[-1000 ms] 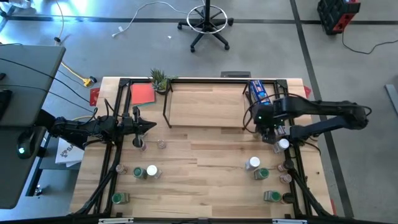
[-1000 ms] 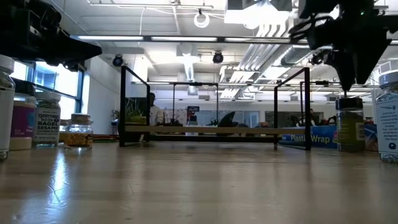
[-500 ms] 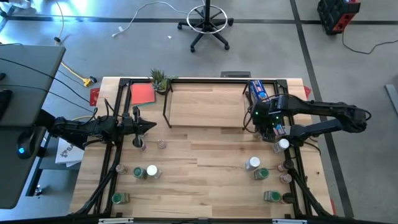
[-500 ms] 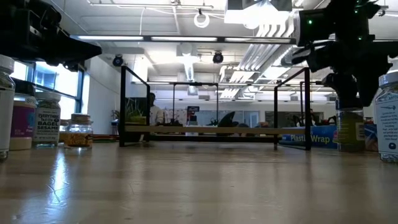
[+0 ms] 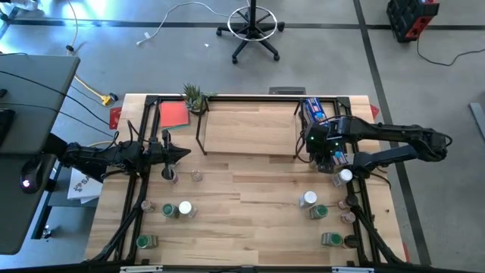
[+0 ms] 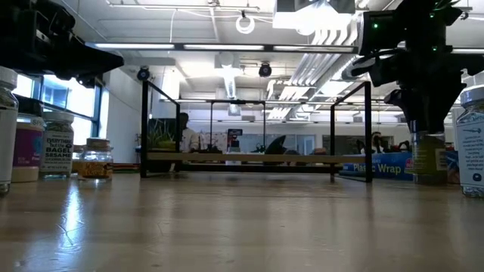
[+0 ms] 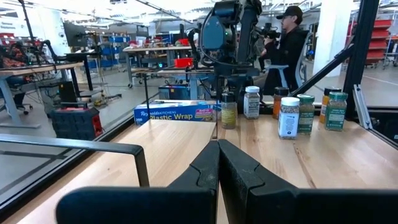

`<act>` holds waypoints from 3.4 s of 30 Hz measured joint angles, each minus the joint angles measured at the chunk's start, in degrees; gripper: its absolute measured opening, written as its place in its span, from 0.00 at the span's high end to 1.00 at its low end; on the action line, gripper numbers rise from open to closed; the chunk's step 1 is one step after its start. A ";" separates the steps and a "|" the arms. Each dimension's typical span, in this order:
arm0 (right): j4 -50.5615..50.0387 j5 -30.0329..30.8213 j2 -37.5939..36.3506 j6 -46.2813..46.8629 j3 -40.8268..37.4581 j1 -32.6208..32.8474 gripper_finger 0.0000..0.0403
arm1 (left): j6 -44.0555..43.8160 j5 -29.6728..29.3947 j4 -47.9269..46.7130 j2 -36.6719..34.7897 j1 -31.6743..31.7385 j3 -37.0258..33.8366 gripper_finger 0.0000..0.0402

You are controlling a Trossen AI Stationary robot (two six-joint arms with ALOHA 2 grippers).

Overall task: Shelf spices
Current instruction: Put the black seasoning bottle on the shelf

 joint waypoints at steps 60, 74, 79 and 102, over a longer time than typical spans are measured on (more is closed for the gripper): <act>-19.68 2.53 64.50 -12.45 83.71 -16.22 0.52 | -12.50 -0.02 0.46 0.04 -0.01 -0.01 1.00; -21.57 2.36 64.50 -11.98 83.65 -17.01 0.46 | -13.50 0.00 0.39 0.03 0.01 -0.02 1.00; -22.78 2.16 64.63 -12.00 85.79 -17.00 0.46 | -13.52 0.00 0.41 0.02 0.00 -0.03 1.00; -23.02 -2.19 63.73 -10.43 83.34 -17.25 0.44 | -14.48 0.04 0.04 0.02 0.00 -0.01 1.00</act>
